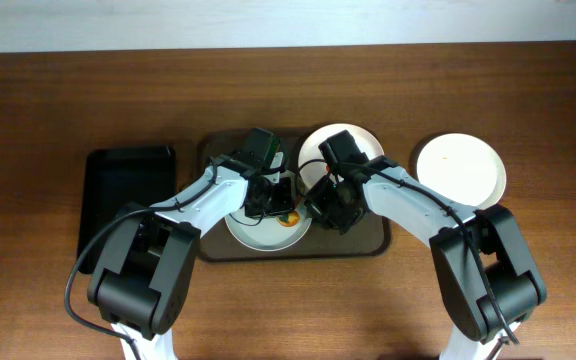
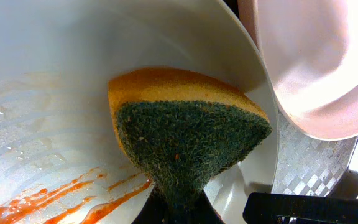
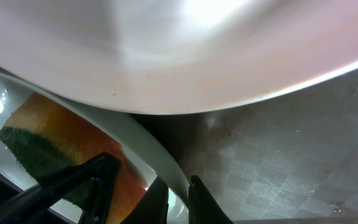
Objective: Clean dirty plates on tray and stack at the side
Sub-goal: 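Continue wiping the sauce off the bottom plate with the sponge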
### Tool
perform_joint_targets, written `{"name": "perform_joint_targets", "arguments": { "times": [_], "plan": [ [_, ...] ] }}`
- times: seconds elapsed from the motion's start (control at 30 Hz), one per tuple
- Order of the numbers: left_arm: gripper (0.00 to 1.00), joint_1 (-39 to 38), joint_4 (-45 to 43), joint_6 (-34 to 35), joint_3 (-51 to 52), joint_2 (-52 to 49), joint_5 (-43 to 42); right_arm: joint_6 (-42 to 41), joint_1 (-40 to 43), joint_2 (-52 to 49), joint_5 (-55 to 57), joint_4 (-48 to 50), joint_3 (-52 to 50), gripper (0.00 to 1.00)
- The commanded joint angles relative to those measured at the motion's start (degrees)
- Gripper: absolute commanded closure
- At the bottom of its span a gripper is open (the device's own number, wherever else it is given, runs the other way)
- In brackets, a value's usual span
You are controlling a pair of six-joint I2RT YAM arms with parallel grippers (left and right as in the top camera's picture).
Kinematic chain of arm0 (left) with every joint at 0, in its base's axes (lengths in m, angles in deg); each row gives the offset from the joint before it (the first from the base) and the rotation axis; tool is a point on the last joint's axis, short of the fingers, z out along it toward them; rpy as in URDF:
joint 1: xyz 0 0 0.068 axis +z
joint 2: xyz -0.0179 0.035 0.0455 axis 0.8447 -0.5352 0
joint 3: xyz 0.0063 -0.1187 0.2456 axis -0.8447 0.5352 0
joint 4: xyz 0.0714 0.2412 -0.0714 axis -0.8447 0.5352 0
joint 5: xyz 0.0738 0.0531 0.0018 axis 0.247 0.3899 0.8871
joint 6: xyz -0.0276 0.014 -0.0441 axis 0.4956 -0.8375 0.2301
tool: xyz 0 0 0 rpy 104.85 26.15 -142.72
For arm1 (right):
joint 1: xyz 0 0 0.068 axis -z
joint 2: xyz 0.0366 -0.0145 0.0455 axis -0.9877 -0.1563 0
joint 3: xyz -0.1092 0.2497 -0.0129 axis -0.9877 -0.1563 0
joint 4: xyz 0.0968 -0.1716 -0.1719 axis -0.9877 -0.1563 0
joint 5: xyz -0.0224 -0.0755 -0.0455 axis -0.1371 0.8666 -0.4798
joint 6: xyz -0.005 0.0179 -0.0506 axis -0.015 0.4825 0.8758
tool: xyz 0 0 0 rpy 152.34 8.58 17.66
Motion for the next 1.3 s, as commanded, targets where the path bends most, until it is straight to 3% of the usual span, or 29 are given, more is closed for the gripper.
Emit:
{"name": "perform_joint_targets", "arguments": {
  "times": [0.0, 0.23, 0.43, 0.93, 1.1, 1.2, 1.27],
  "plan": [
    [1.00, 0.2, 0.7, 0.5, 1.9, -0.7, 3.2, -1.0, 0.3, -0.7, 2.1, -0.3, -0.5, 0.87],
    [1.00, 0.2, 0.7, 0.6, 1.9, -0.7, 3.2, -1.0, 0.3, -0.7, 2.7, -1.0, -0.5, 0.96],
    [1.00, 1.1, 0.7, 1.2, 1.9, -0.7, 3.2, -1.0, 0.3, -0.7, 3.2, -1.3, -1.1, 0.96],
    [1.00, 13.5, 6.3, 1.3, 1.9, -0.7, 6.4, -1.0, 0.3, -0.7, 3.6, -1.2, -3.9, 0.96],
    [1.00, 12.9, -0.2, -9.4, 1.7, 1.4, -6.4, -0.8, 0.3, -0.7, 3.6, -1.3, -3.9, 0.96],
    [1.00, 11.5, -4.3, -9.5, 1.7, 2.4, -10.9, -0.8, 0.3, -0.7, 3.6, -1.3, -3.9, 0.96],
    [1.00, 10.2, -4.9, -4.7, 1.8, 2.4, -11.0, -0.8, 0.3, -0.7, 3.6, -1.3, -3.9, 0.96]
  ]
}}
